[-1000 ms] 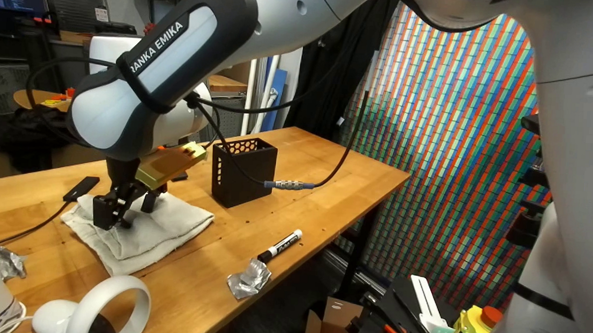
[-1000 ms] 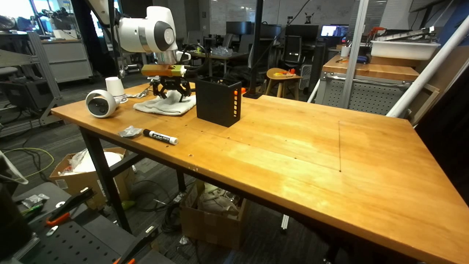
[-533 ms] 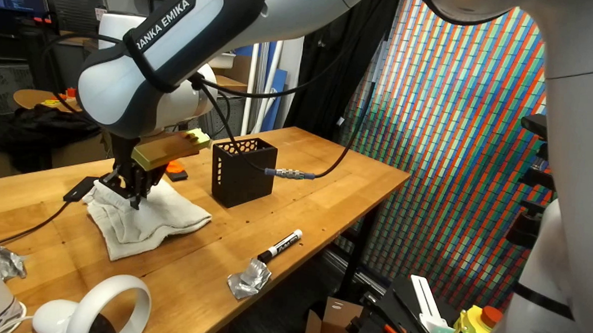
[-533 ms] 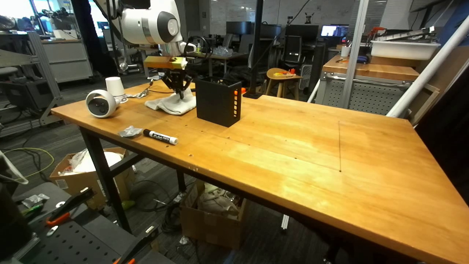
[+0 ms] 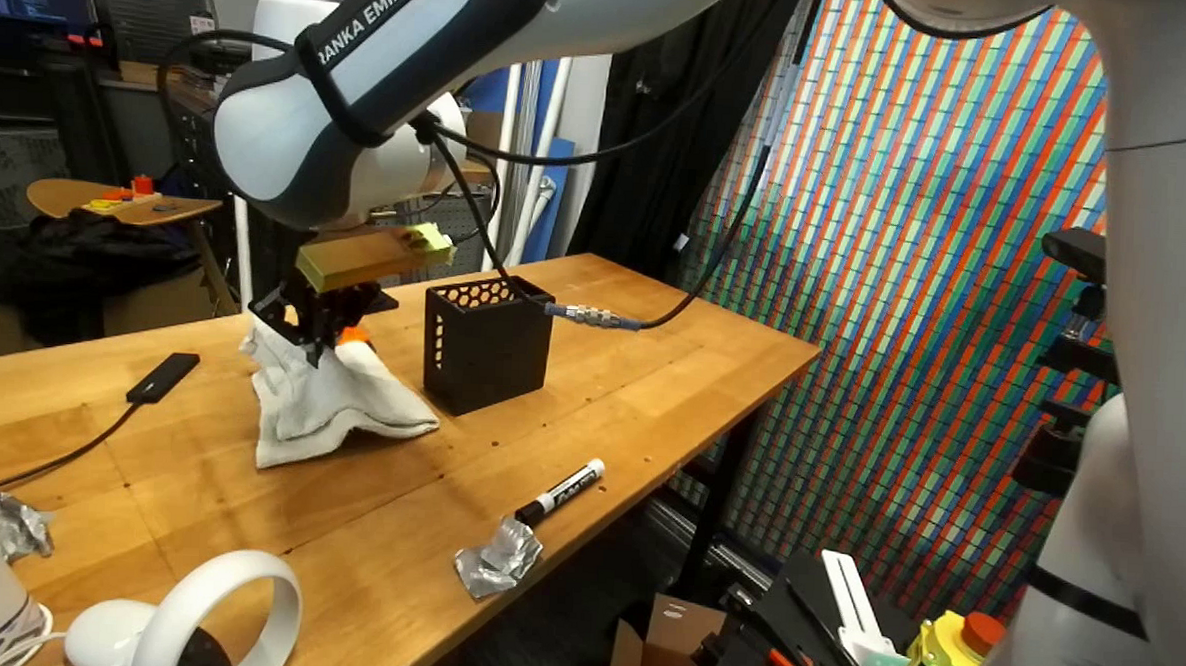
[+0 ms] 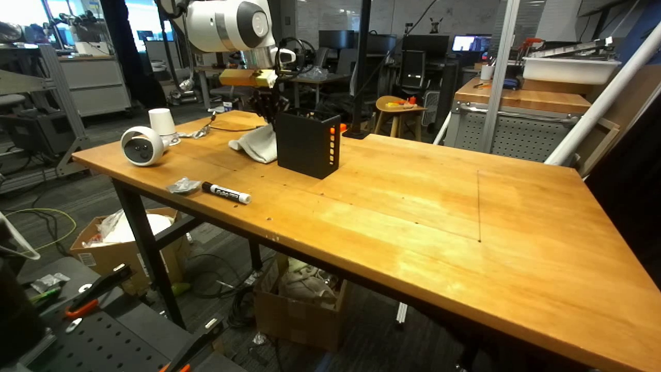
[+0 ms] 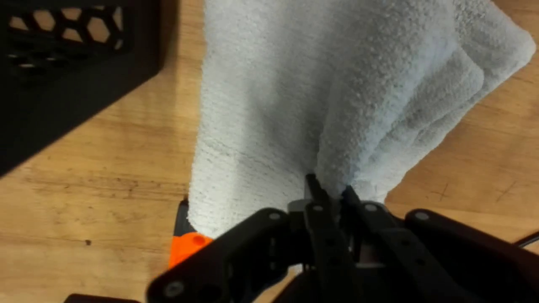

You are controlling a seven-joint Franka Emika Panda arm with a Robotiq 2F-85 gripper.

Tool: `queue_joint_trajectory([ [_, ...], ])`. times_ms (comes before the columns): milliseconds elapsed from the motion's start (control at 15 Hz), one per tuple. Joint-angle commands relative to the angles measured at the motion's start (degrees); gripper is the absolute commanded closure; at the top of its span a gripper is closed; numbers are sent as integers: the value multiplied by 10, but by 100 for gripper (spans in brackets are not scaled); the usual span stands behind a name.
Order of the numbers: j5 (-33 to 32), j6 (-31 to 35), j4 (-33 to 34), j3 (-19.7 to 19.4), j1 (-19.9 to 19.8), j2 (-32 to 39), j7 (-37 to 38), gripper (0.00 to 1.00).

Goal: Put the towel inside the basket

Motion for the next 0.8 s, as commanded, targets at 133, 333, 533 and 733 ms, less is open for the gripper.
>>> queue_joint_trajectory([
  [133, -1, -124, 25, -18, -12, -84, 41, 98],
  [333, 6, -210, 34, -17, -29, -141, 54, 98],
  [533, -2, -244, 37, -18, -47, -176, 70, 98],
  [733, -14, -226, 35, -21, -67, -182, 58, 98],
])
